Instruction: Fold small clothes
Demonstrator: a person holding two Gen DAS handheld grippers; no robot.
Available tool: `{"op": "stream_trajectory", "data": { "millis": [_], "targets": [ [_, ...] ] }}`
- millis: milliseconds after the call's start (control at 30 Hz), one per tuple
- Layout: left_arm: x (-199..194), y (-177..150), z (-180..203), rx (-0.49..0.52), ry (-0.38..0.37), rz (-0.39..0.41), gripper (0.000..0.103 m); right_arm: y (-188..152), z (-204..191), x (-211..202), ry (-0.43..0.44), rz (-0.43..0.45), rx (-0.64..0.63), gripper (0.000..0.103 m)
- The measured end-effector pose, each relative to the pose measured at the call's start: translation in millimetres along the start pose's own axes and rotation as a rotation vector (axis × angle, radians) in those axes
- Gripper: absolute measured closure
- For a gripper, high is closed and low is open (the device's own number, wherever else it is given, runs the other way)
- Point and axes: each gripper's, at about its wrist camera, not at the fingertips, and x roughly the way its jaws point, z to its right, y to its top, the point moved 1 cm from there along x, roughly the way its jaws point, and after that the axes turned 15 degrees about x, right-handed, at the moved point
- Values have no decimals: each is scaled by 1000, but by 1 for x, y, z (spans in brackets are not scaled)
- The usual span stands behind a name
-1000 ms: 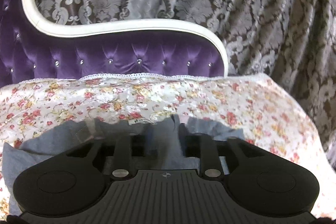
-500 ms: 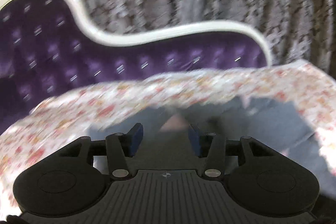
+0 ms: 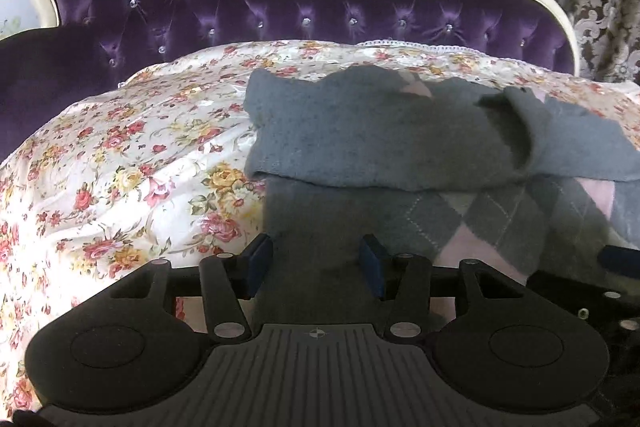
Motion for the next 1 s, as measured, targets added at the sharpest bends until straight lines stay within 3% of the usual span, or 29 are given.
{"op": "stream_trajectory", "data": {
  "millis": [67, 133, 200, 333, 467, 633, 700, 767, 867, 1000],
  "targets": [
    [0, -2, 0, 4, 1, 1, 54, 4, -2, -1, 0, -17, -1, 1],
    [-1, -4, -1, -5, -4, 6, 54, 12, -4, -4, 19, -19, 2, 10],
    [-1, -7, -2, -17, -11, 9, 54, 25, -10, -11, 22, 36, -33, 12],
    [-1, -8, 0, -18, -12, 9, 53, 55, -30, -6, -71, 160, -180, 12],
    [-1, -9, 0, -16, -9, 9, 53, 83, -44, 31, -168, 169, -241, 13],
    [-1, -9, 0, -21, -12, 9, 53, 96, -46, 80, -299, 89, -273, 39],
    [-1, -9, -1, -26, -16, 11, 53, 99, -36, 86, -295, 40, -247, 93],
    [-1, -9, -2, -33, -21, 13, 53, 108, -24, 72, -236, 51, -168, 94],
    [-2, -9, -2, -36, -22, 15, 53, 121, -1, 30, -164, 150, -55, 94],
    [-2, -10, -3, -39, -25, 18, 53, 121, 42, -5, -183, 192, 30, 93]
  ]
}}
